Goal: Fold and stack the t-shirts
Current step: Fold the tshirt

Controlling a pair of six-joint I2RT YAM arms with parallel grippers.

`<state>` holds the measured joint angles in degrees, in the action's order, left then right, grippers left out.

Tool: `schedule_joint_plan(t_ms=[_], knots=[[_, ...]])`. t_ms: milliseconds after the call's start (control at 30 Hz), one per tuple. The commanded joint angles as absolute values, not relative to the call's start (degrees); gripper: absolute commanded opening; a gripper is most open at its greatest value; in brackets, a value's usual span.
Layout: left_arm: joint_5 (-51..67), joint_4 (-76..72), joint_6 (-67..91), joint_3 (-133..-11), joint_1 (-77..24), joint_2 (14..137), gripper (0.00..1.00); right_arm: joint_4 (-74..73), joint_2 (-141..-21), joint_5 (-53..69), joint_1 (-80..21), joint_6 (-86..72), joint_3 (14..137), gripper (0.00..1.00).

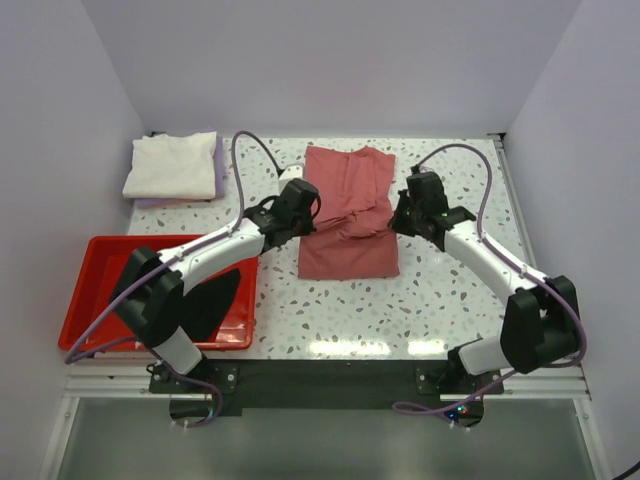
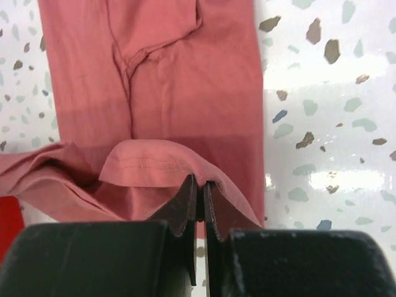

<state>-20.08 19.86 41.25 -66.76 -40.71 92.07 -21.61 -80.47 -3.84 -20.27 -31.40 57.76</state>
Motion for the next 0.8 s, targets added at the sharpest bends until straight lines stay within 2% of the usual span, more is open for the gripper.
schedule_joint_plan(t_ms=[0, 267, 767], knots=[[-24.6, 18.6, 38.4, -71.2, -39.3, 94.6, 0.0, -17.9, -82.0, -8.7, -19.5, -30.1, 61.4, 0.0], [-26.7, 16.2, 36.6, -73.4, -37.4, 98.5, 0.0, -16.7, -89.5, -7.0, -17.8, -30.1, 65.4, 0.0], [-22.0, 10.0, 31.0, -75.6, -34.6, 104.8, 0.0, -14.9, -96.3, -7.0, -15.7, -31.2, 68.2, 0.0]])
